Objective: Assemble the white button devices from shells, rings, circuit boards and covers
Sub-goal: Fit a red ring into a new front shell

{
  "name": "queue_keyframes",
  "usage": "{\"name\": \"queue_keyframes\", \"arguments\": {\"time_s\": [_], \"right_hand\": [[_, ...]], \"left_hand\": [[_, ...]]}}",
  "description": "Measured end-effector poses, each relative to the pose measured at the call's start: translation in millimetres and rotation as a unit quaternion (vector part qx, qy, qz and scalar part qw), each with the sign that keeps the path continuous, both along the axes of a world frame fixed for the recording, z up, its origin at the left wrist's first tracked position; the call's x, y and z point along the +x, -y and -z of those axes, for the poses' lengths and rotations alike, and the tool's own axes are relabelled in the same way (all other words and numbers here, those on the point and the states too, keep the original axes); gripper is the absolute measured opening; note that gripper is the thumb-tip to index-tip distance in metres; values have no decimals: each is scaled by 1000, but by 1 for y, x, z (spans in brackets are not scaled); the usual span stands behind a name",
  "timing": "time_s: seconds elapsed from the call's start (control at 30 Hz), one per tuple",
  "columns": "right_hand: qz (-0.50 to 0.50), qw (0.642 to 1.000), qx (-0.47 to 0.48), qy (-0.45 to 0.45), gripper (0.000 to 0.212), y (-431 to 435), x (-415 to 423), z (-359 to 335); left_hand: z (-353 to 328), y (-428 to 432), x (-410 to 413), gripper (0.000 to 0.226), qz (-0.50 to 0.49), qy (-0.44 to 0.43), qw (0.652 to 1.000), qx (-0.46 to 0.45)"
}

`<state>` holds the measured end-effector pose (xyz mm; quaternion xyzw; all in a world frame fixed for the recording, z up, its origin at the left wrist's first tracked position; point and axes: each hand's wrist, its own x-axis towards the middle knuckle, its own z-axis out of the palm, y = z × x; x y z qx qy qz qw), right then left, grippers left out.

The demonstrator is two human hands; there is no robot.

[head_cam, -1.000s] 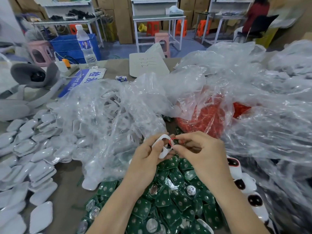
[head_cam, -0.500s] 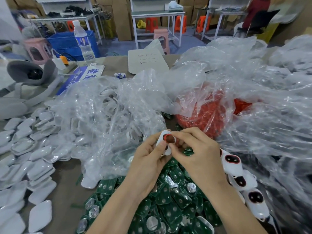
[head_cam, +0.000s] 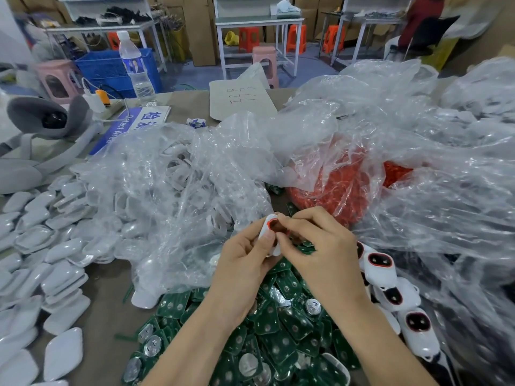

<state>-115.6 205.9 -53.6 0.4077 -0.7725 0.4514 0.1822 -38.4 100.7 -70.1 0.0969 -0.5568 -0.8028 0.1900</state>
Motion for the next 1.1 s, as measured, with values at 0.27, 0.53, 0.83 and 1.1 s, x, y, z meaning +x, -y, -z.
{"name": "queue_keyframes", "arguments": {"time_s": [0.27, 0.53, 0.83, 1.1], "right_hand": [[-4, 1000, -26, 6, 20, -4, -2, 0], [-27, 998, -45, 40, 21, -5, -1, -3], [-2, 1000, -9, -6, 20, -3, 1, -2], [-5, 1000, -13, 7, 20, -1, 0, -1]], "left_hand": [[-4, -3, 1, 28, -3, -20, 1000, -7], [-6, -2, 0, 28, -13, -22, 999, 24], [-5, -3, 1, 30, -11, -14, 1000, 14], [-4, -5, 1, 34, -34, 0, 999, -4]]}}
